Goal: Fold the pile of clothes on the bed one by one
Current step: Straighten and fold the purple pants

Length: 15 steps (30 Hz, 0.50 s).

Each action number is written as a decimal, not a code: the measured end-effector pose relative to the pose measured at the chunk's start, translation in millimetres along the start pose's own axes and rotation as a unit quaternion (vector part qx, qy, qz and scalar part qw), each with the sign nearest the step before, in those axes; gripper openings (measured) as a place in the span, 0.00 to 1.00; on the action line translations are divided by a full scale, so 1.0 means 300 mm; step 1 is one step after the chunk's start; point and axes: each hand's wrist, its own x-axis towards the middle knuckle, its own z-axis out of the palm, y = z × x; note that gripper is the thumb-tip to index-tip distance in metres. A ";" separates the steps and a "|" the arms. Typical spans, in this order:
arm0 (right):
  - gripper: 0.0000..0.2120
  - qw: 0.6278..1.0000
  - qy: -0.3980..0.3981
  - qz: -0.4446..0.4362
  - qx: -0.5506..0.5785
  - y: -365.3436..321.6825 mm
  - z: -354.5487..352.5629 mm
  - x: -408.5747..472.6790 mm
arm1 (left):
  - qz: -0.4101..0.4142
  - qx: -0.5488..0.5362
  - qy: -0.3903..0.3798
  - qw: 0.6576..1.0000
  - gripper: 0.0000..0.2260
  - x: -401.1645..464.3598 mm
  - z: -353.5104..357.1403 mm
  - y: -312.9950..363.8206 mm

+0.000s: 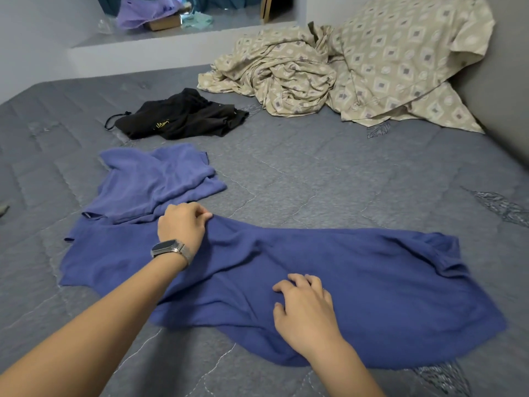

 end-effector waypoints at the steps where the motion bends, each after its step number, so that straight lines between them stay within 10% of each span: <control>1: 0.18 1.000 -0.001 0.000 -0.002 0.001 0.001 -0.001 | -0.002 0.034 -0.011 0.999 0.07 -0.006 0.012 0.003; 7: 0.18 1.000 0.011 0.013 -0.008 0.014 -0.005 0.006 | 0.070 -0.024 -0.069 0.995 0.20 -0.219 0.015 0.121; 12: 0.45 0.997 -0.054 0.051 -0.029 0.050 0.001 0.010 | 0.061 0.074 -0.220 0.971 0.36 -0.539 0.041 0.058; 15: 0.42 0.993 -0.080 0.053 -0.069 0.111 -0.008 0.006 | -0.006 0.084 -0.225 0.971 0.45 -0.561 0.024 -0.014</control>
